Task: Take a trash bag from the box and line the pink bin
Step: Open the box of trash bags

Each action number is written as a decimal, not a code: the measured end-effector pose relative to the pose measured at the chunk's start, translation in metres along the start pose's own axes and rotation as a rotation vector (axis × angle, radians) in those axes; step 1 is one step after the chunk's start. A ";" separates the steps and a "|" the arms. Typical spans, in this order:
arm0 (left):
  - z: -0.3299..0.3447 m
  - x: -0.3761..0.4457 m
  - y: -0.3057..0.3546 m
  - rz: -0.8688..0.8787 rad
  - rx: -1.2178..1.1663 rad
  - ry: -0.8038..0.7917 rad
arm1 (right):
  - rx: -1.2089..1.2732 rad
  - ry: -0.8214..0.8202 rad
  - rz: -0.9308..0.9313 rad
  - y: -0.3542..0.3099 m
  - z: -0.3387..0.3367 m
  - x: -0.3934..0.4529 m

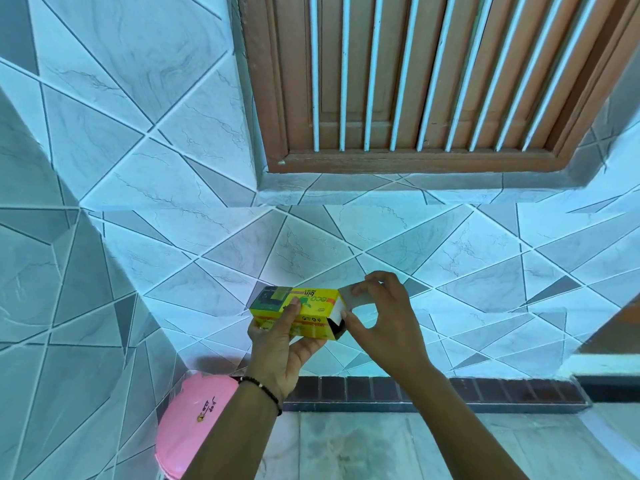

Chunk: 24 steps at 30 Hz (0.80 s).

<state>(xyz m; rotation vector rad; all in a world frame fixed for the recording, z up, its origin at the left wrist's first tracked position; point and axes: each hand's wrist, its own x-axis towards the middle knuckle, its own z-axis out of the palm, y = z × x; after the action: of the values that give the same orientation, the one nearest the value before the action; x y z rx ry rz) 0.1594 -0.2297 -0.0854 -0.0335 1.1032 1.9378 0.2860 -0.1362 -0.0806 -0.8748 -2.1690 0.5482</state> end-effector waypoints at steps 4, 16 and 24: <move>0.002 0.002 0.002 0.013 -0.023 0.002 | -0.137 0.035 -0.098 0.003 0.001 -0.001; 0.011 0.004 -0.004 -0.020 -0.143 0.005 | -0.471 0.357 -0.429 0.009 0.001 0.000; 0.020 -0.004 -0.014 0.167 -0.107 0.028 | -0.004 0.144 0.172 0.000 0.002 -0.007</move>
<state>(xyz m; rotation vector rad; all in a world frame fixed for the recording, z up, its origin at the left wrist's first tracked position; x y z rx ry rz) 0.1792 -0.2152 -0.0805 -0.0274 1.0473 2.1507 0.2875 -0.1415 -0.0850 -1.0766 -1.9771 0.5477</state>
